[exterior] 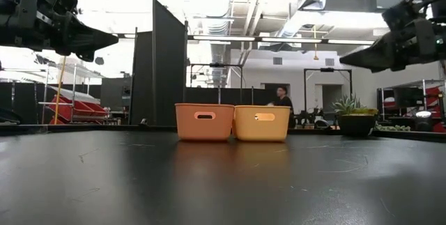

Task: Sort batteries
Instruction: Return to Home Position

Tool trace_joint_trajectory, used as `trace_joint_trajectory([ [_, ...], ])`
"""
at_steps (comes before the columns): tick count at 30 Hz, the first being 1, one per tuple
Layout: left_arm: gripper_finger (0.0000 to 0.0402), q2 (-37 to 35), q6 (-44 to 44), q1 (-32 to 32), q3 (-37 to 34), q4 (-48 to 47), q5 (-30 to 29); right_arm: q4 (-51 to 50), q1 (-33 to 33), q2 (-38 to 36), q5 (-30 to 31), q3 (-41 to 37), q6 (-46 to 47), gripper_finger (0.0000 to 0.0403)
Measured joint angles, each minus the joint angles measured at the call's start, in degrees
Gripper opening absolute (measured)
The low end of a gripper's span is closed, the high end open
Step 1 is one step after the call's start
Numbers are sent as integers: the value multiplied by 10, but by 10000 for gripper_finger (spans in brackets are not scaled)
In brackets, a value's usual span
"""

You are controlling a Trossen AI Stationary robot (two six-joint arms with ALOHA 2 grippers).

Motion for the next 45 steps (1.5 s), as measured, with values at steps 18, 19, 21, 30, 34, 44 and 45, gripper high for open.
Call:
trace_joint_trajectory([
  [18, 7, 0, -59, 0, -1, -1, 12, -2, -33, -56, -6, 0, 86, 10],
  [19, 8, 0, -65, 0, -1, -1, 11, -2, -33, -56, -6, 0, 96, 14],
  [21, 8, 0, -67, 0, -1, -1, 11, -2, -33, -56, -6, -1, 106, 21],
  [30, 8, 0, -63, 0, -1, -1, 10, -2, -33, -56, -6, -1, 112, 32],
  [34, 8, 0, -57, 0, -1, -1, 10, -2, -33, -56, -6, -1, 112, 31],
  [44, 9, 0, -54, -16, -1, 0, 6, -3, -33, -56, -6, -1, 113, 31],
  [45, 9, 0, -53, -21, -1, 0, 9, -3, -33, -56, -6, -1, 113, 31],
])
